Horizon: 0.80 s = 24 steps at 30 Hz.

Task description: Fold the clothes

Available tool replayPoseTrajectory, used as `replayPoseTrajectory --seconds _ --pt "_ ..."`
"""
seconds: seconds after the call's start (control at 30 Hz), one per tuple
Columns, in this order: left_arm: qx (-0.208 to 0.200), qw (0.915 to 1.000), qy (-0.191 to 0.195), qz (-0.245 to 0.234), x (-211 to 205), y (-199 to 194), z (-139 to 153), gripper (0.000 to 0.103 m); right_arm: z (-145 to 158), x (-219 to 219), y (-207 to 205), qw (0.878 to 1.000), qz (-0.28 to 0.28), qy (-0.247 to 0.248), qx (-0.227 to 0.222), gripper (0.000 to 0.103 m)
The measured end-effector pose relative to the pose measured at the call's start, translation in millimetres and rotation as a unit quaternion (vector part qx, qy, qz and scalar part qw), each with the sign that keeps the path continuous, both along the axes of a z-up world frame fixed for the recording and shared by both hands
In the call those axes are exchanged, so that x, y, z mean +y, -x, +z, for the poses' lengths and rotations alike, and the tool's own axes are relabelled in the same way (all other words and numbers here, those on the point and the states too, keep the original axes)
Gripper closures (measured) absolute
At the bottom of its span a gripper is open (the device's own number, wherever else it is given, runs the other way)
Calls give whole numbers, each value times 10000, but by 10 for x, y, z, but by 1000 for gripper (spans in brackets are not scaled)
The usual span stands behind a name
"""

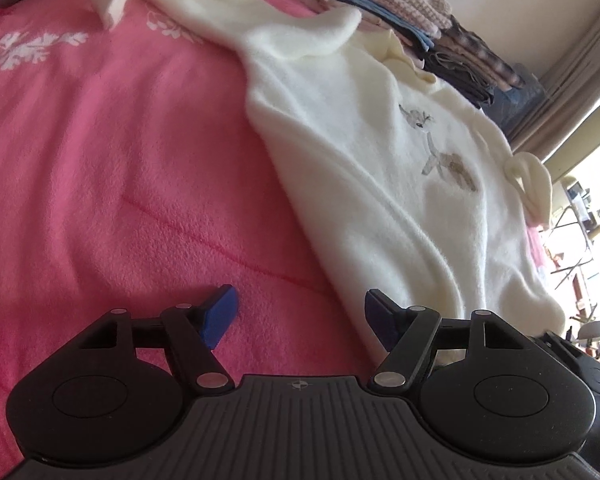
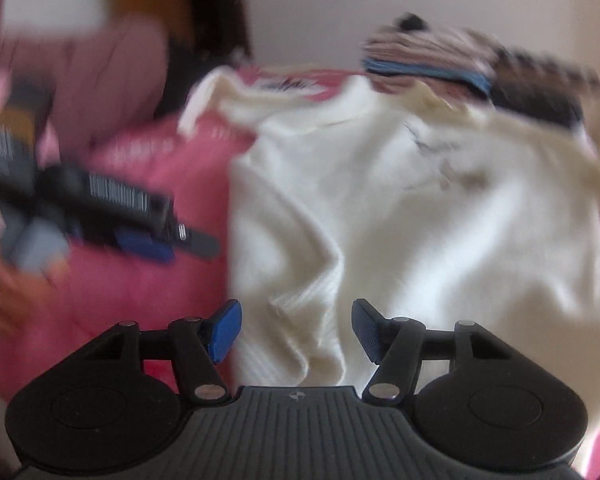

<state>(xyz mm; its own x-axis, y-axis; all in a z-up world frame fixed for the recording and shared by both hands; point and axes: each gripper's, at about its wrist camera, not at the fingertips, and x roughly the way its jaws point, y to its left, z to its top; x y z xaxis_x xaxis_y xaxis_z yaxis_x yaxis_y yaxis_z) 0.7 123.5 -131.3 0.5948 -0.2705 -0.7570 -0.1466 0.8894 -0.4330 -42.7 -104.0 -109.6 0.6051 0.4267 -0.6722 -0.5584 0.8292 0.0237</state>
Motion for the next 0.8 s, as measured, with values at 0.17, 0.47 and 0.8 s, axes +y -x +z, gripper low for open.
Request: replayPoseTrajectory --seconds 0.17,0.47,0.8 --pt "-20 10000 -53 60 47 -5 24 32 -118 128 -32 9983 -12 503 -289 83" --pt "-260 9918 714 1027 552 66 137 20 146 -444 -65 9477 624 -2807 1387 94" --pt "250 9926 962 690 679 -90 -17 26 -328 363 313 8966 2111 -2887 2611 102"
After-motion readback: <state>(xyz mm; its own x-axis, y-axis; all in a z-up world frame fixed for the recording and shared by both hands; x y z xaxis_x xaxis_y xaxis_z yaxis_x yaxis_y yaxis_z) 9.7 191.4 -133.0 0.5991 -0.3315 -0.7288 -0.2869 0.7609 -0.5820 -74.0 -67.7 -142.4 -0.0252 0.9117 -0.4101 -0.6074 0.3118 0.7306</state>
